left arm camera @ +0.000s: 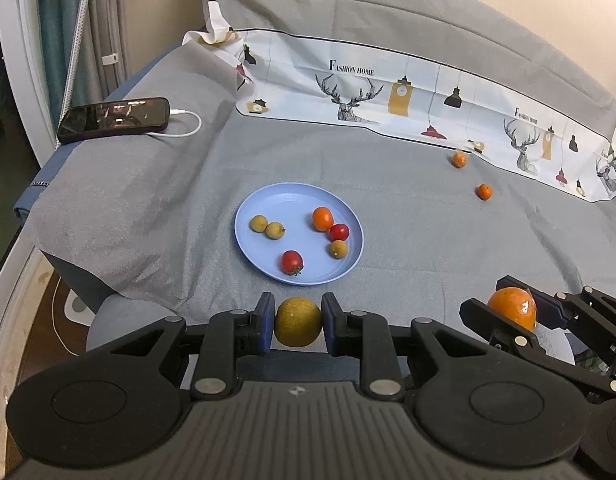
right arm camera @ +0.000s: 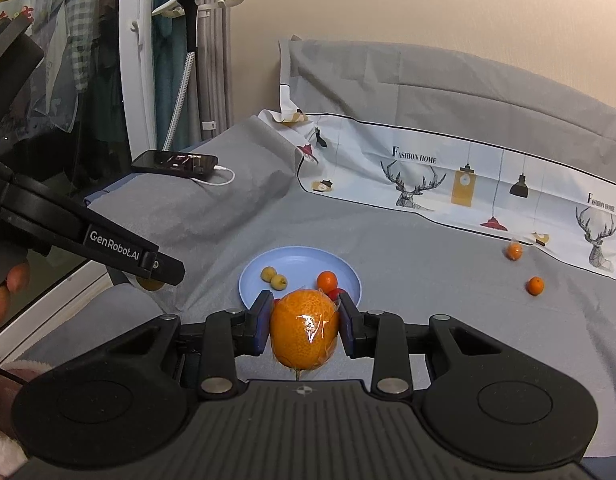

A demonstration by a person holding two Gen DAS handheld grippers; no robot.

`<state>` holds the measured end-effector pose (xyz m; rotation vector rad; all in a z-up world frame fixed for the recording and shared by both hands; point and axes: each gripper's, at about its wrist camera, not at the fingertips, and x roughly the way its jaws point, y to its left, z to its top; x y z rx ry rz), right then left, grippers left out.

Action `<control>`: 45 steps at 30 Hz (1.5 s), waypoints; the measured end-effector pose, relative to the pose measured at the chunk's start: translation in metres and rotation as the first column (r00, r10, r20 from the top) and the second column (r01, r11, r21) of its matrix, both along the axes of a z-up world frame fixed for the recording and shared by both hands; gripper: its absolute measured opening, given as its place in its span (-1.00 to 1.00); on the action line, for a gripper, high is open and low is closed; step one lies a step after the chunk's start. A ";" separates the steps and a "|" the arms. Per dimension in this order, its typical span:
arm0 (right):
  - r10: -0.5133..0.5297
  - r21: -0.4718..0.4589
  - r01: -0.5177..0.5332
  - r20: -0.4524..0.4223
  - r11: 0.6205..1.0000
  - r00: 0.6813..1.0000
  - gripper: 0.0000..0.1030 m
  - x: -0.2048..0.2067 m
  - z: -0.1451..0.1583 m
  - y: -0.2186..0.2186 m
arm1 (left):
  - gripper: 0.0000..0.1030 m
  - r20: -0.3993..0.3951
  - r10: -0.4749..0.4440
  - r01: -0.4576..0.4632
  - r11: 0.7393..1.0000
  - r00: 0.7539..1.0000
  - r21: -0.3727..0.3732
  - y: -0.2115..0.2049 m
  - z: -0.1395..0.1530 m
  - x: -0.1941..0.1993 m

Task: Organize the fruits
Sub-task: 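Carry both fruits over the blue plate and open both tools to drop them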

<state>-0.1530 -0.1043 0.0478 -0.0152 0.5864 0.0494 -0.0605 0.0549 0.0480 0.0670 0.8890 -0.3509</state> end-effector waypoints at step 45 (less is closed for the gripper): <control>0.042 0.019 -0.039 -0.224 0.999 0.974 -0.31 0.186 -0.099 -0.021 | -0.47 -0.167 0.026 -0.011 0.995 0.986 0.095 -0.050 -0.102 0.217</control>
